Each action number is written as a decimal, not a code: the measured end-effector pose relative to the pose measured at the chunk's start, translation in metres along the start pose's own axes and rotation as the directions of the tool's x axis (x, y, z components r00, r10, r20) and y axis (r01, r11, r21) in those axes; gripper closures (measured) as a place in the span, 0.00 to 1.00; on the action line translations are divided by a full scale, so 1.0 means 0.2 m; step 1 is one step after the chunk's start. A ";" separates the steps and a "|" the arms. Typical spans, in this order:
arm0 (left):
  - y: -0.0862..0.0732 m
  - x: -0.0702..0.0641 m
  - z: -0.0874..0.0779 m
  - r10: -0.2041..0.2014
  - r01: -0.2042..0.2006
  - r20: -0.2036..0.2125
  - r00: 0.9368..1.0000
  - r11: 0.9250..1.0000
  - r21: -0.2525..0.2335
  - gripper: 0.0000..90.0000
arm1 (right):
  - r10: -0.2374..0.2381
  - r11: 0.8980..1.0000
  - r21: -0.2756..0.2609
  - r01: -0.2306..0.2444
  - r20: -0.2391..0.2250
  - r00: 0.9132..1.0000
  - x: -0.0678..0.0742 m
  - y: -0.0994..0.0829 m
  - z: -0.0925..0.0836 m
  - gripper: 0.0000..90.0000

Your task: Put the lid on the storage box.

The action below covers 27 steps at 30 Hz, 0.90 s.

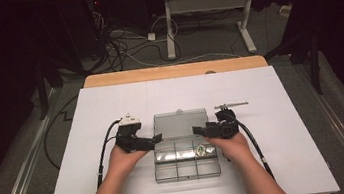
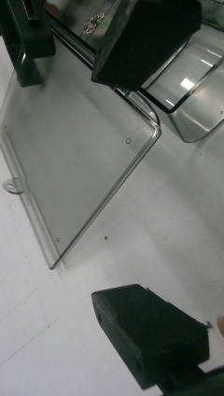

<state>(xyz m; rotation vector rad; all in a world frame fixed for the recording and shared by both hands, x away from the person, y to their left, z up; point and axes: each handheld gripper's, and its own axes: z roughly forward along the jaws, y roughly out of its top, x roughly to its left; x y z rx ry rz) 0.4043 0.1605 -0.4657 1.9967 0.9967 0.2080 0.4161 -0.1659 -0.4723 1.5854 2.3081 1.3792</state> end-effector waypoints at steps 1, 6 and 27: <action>0.00 0.00 0.00 0.001 -0.001 -0.001 1.000 1.000 -0.002 0.01 | -0.007 1.000 -0.005 0.007 0.004 1.000 0.01 0.00 0.00 0.35; 0.00 0.00 -0.02 0.005 -0.004 0.008 1.000 1.000 -0.016 0.05 | -0.055 0.998 -0.041 0.056 0.023 0.998 0.03 -0.01 -0.02 0.39; 0.01 -0.05 -0.06 0.073 -0.069 0.048 0.996 0.994 -0.084 0.55 | -0.243 0.947 -0.181 0.266 0.139 0.960 0.10 -0.06 -0.15 0.67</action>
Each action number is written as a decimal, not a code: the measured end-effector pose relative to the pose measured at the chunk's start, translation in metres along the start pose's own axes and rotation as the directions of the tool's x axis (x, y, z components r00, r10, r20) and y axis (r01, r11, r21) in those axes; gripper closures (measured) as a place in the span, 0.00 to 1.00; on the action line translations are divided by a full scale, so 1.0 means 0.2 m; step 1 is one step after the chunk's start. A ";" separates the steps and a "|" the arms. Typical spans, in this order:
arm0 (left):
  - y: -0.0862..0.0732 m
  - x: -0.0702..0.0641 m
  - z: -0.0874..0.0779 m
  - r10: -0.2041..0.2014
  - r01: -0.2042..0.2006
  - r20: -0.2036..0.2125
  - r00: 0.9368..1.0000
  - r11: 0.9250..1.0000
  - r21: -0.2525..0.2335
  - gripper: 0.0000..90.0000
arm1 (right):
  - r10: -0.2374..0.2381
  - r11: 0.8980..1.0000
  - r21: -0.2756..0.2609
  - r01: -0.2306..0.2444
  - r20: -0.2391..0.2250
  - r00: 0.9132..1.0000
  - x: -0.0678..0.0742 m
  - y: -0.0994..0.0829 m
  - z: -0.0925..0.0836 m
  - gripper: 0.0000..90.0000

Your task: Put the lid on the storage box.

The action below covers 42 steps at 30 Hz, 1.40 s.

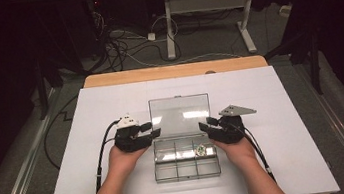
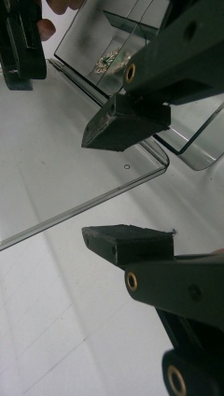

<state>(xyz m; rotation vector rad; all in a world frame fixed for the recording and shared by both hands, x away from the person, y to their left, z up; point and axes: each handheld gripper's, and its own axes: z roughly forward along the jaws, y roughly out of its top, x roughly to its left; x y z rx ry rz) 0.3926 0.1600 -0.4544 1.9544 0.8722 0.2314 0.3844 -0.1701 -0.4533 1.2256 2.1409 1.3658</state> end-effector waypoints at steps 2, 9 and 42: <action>0.00 0.00 0.00 0.002 -0.002 0.002 1.000 1.000 -0.004 0.57 | -0.008 1.000 -0.004 0.008 0.003 1.000 0.00 0.00 -0.01 0.68; 0.00 -0.03 -0.01 0.033 -0.033 -0.008 0.999 0.999 -0.013 0.68 | -0.043 0.999 -0.007 0.043 0.020 0.999 0.02 0.00 -0.02 0.69; -0.03 -0.11 -0.08 0.078 -0.079 -0.040 0.996 0.996 -0.043 0.82 | -0.170 0.984 -0.050 0.170 0.017 0.985 0.07 -0.12 -0.27 1.00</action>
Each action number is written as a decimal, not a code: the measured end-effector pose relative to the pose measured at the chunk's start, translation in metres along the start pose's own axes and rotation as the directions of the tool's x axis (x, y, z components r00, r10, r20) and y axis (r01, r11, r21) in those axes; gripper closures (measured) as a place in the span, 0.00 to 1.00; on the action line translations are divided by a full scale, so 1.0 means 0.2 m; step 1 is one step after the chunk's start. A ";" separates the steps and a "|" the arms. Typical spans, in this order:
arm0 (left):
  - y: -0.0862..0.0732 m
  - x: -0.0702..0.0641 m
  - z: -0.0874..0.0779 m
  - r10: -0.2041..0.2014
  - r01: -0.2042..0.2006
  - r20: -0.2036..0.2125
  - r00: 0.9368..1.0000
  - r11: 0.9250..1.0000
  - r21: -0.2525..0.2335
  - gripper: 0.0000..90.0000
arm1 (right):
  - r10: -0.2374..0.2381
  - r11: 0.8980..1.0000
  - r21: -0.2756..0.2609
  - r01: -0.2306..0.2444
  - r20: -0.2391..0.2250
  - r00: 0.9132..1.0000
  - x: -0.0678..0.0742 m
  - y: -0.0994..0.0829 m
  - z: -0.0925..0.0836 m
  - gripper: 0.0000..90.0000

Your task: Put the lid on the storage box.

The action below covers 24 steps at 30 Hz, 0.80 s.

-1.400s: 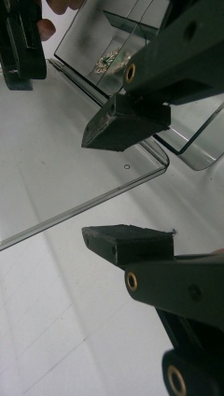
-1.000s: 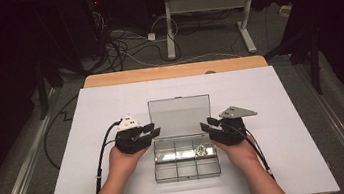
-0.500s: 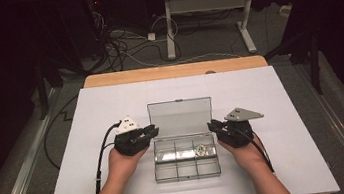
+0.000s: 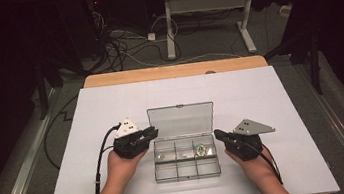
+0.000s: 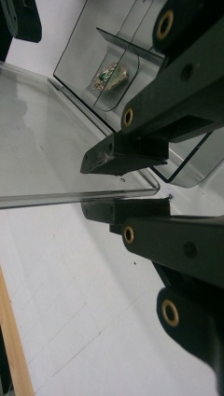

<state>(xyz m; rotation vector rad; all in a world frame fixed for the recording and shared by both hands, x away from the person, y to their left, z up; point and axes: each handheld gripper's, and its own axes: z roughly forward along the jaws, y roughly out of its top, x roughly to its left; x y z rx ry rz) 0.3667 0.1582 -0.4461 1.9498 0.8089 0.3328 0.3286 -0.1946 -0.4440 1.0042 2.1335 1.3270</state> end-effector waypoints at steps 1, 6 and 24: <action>0.00 -0.01 0.00 0.002 -0.002 -0.001 1.000 1.000 0.001 0.82 | -0.004 1.000 -0.004 0.004 -0.012 1.000 0.01 0.00 0.00 1.00; 0.00 -0.04 -0.02 0.021 -0.021 -0.014 1.000 1.000 0.008 0.82 | -0.028 1.000 -0.006 0.028 -0.063 0.998 0.05 0.01 0.00 1.00; -0.02 -0.09 -0.07 0.051 -0.050 -0.026 0.998 0.998 0.037 0.78 | -0.031 1.000 -0.005 0.031 -0.096 0.995 0.08 0.00 -0.01 1.00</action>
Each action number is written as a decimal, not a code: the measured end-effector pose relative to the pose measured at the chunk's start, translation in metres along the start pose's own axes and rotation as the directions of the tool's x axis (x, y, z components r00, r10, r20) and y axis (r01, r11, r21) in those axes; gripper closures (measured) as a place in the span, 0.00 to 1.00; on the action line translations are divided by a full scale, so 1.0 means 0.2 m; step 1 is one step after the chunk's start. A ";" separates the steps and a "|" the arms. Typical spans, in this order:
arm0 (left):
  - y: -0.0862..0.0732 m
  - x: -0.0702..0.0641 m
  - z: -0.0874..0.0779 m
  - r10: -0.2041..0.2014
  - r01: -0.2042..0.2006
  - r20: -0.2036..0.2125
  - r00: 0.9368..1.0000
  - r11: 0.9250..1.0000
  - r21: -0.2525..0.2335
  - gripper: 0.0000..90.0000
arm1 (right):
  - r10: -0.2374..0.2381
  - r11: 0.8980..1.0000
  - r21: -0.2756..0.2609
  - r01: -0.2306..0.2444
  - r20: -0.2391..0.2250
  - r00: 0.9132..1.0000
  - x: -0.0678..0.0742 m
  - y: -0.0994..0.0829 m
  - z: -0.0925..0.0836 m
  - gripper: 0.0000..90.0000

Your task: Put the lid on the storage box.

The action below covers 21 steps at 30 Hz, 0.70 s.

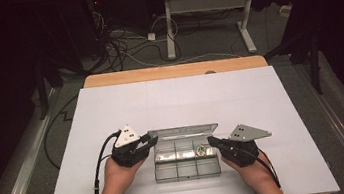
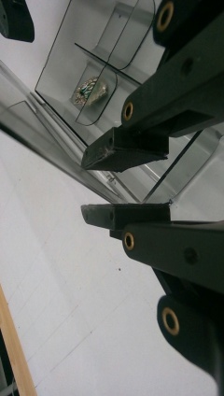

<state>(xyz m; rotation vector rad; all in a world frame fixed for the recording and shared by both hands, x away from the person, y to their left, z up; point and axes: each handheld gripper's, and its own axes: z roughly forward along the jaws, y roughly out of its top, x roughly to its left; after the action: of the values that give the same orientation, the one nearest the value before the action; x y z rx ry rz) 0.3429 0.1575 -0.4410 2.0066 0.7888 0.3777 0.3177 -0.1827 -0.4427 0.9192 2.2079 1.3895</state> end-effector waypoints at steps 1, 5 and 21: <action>0.00 0.00 0.00 0.001 -0.001 0.001 1.000 1.000 0.004 0.76 | -0.003 1.000 0.001 0.003 -0.001 1.000 0.00 0.00 0.00 1.00; -0.01 -0.01 0.00 0.007 -0.007 -0.001 1.000 1.000 0.015 0.75 | 0.001 1.000 0.004 -0.001 -0.003 1.000 0.00 0.00 0.00 1.00; -0.05 -0.03 -0.02 -0.003 0.004 -0.008 1.000 0.999 0.052 0.71 | 0.021 1.000 0.006 -0.021 -0.015 1.000 0.00 -0.02 -0.02 1.00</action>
<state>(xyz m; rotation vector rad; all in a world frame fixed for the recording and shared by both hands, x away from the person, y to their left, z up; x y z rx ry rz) 0.3311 0.1601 -0.4471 2.0529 0.8145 0.3670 0.3137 -0.1859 -0.4439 0.9399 2.2202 1.4045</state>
